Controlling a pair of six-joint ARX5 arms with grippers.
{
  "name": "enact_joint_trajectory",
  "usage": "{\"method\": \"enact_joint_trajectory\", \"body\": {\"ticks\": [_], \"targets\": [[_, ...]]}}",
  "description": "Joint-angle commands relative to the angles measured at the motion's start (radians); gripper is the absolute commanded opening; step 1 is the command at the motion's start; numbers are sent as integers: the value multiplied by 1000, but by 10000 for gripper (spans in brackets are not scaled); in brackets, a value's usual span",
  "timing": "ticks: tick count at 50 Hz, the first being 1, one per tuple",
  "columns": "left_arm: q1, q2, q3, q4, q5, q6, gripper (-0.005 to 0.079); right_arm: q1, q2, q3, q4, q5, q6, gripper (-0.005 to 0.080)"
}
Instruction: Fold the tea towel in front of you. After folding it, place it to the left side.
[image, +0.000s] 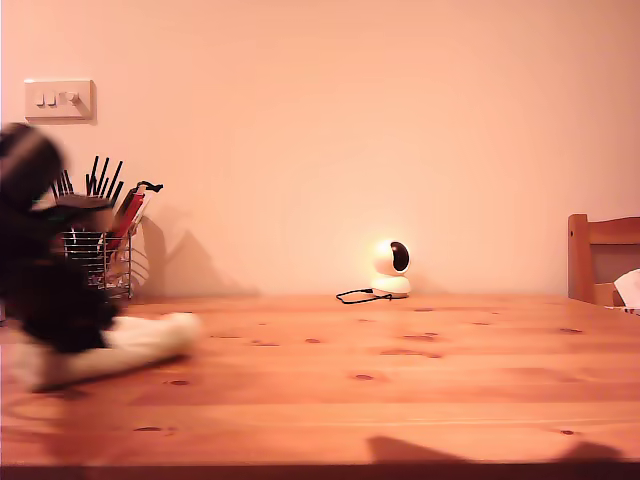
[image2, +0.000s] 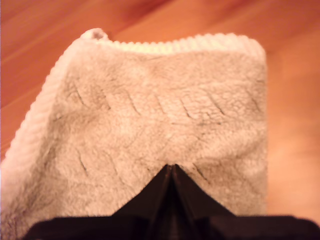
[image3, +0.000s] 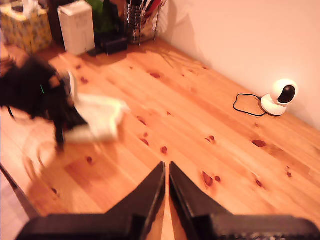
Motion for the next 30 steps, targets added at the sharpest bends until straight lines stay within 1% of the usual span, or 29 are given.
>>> {"method": "enact_joint_trajectory", "body": {"ticks": [1, 4, 10, 15, 21, 27, 30], "targets": [[34, 55, -48, -48, -47, 1, -24, 7, 0, -19, 4, -4, -2, -11], [48, 45, -44, -48, -66, 0, -24, 7, 0, -19, 3, -6, -2, -11], [51, -3, -40, -22, -56, 0, -24, 7, 0, -19, 2, -20, -2, -11], [41, -82, -39, 3, -11, -14, -24, 7, 0, -19, -1, -36, -2, -11], [21, -194, -39, -5, 42, -79, -24, 7, 0, -19, 8, -37, -2, -11], [-1, -305, -39, -25, 79, -120, -24, 7, 0, -19, 55, -36, 0, -11], [-15, -364, -39, -42, 119, -158, -24, 7, -1, -19, 79, -34, 3, -11]]}}
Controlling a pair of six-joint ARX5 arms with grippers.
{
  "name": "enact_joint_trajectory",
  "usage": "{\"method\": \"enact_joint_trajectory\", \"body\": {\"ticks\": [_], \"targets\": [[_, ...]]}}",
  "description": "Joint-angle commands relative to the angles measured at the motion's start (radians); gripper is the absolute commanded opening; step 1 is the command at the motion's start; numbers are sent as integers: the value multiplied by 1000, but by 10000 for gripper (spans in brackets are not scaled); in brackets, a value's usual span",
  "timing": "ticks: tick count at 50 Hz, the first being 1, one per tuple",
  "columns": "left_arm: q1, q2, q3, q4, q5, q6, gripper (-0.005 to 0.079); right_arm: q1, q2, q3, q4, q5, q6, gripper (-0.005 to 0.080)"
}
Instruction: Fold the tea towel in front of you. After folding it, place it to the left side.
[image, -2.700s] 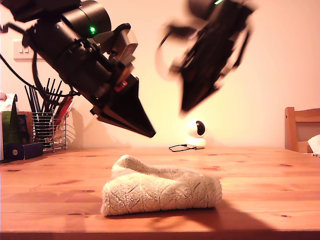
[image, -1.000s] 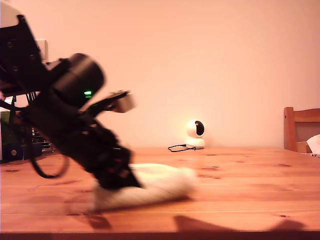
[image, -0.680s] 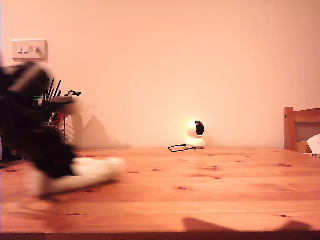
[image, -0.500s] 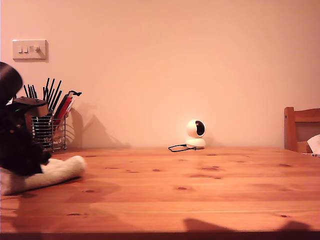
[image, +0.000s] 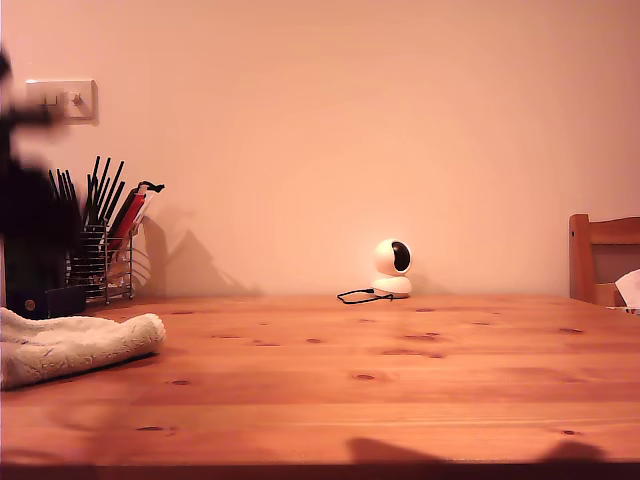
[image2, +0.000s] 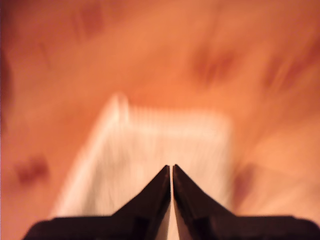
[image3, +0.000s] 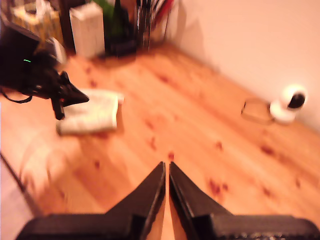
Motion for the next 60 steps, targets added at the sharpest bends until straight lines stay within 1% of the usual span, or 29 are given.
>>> {"method": "enact_joint_trajectory", "body": {"ticks": [1, 6, 9, 13, 16, 21, 28, 36, 43, 49, 53, 57, 60], "targets": [[-20, -45, -6, -18, 40, -44, -24, 7, -1, -21, 31, -2, 4, -11], [-43, -140, -7, -53, 110, -107, -24, 7, -2, -33, 71, 5, 24, -11], [-65, -191, -7, -73, 132, -127, -24, 7, -10, -58, 98, 7, 28, -11], [-103, -254, -7, -90, 137, -148, -24, 7, -33, -114, 148, 30, 30, -11], [-137, -301, -7, -99, 137, -188, -24, 7, -56, -171, 185, 31, 49, -11], [-201, -369, -8, -108, 129, -206, -24, 9, -105, -270, 264, 32, 81, -11], [-309, -455, -16, -105, 80, -240, -24, 11, -187, -406, 396, 50, 111, -11], [-447, -531, -35, -100, -7, -237, -24, 21, -264, -553, 517, 59, 136, -11], [-530, -582, -64, -77, -76, -209, -24, 29, -322, -674, 611, 87, 133, -11], [-571, -633, -135, -10, -89, -201, -24, 29, -365, -751, 690, 90, 126, -11], [-587, -673, -196, 29, -95, -199, -24, 29, -387, -785, 715, 90, 93, -11], [-589, -704, -244, 35, -109, -196, -24, 28, -395, -815, 758, 88, 46, -11], [-583, -719, -272, 35, -126, -162, -24, 25, -394, -827, 779, 79, 20, -11]]}}
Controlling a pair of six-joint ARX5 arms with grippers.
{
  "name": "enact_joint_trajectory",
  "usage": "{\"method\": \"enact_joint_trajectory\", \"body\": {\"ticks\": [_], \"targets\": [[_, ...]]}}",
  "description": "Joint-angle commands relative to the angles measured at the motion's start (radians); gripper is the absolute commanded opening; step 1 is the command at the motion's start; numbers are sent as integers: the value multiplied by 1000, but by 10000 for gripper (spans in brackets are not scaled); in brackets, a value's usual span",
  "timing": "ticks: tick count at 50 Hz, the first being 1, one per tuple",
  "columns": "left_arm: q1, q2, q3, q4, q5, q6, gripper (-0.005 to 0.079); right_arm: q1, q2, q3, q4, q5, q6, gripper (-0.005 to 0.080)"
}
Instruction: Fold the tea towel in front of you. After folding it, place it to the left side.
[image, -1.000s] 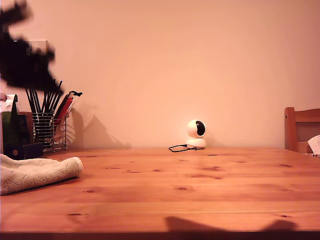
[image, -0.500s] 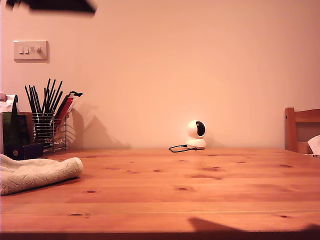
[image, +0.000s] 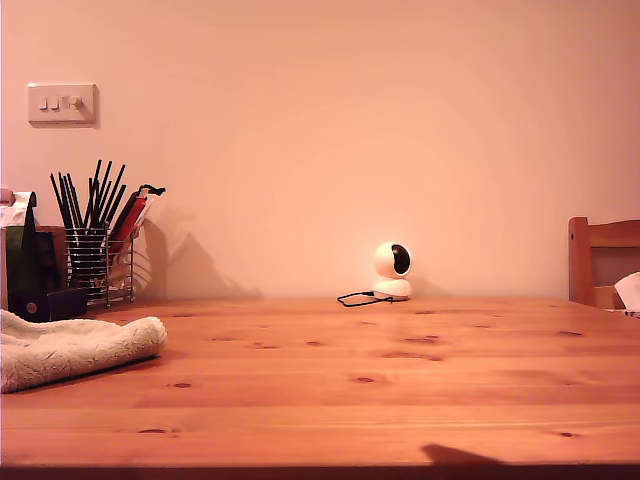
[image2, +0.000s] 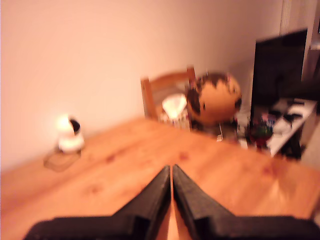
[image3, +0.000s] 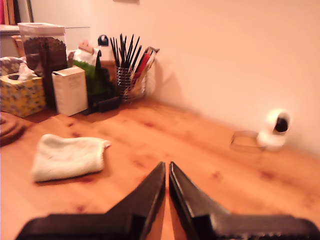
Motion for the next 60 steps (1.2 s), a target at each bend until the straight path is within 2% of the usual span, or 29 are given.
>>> {"method": "enact_joint_trajectory", "body": {"ticks": [1, 6, 23, 30, 42, 60], "targets": [[9, -11, -33, 13, -14, 19, -24, 1, 2, -22, 27, -4, -28, -11], [49, -23, -68, 57, -10, 60, -24, -33, 16, -34, 67, -51, -38, -11], [246, -13, -86, 110, 198, 61, -24, -192, 132, -34, 187, -233, -29, -11], [314, -13, -86, 109, 242, 60, -24, -216, 164, -34, 222, -245, -24, -11], [315, -13, -86, 107, 244, 59, -24, -215, 165, -33, 208, -236, -23, -11], [315, -14, -86, 108, 241, 59, -24, -215, 165, -34, -47, -236, -23, -11]]}}
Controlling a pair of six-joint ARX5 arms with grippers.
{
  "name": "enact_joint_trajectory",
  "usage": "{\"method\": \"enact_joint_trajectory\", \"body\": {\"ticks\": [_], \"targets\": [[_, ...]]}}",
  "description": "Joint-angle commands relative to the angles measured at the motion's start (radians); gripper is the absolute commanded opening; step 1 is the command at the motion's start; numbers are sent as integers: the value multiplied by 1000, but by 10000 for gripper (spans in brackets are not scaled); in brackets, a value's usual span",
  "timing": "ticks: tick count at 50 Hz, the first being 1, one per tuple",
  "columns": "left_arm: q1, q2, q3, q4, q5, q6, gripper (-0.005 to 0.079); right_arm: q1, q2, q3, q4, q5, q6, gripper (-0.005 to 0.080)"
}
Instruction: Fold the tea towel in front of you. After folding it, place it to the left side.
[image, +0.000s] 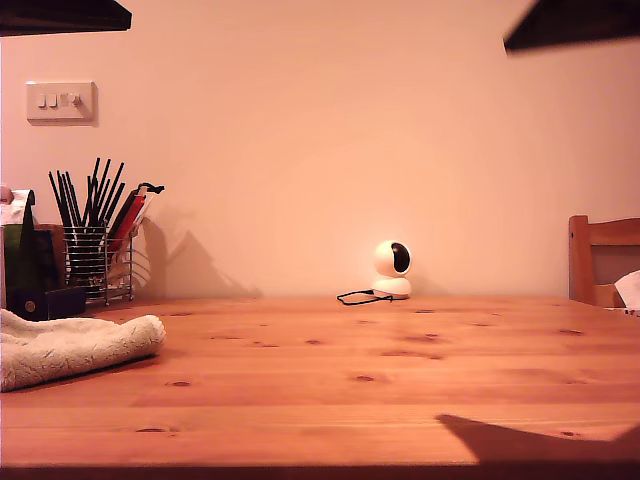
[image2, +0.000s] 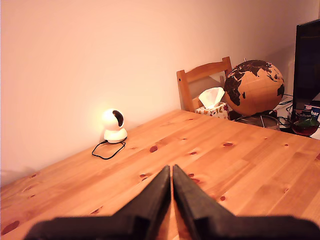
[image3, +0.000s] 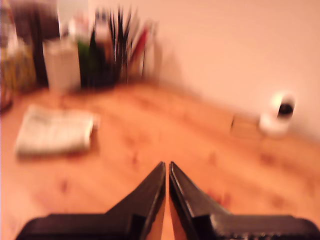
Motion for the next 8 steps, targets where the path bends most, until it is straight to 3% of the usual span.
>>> {"method": "enact_joint_trajectory", "body": {"ticks": [1, 8], "targets": [[0, -1, -21, 5, 2, 7, -24, 2, 4, -23, -37, 0, 2, -11], [0, -1, -21, -1, 2, 4, -24, 2, 4, -23, -129, 0, 2, -11]]}}
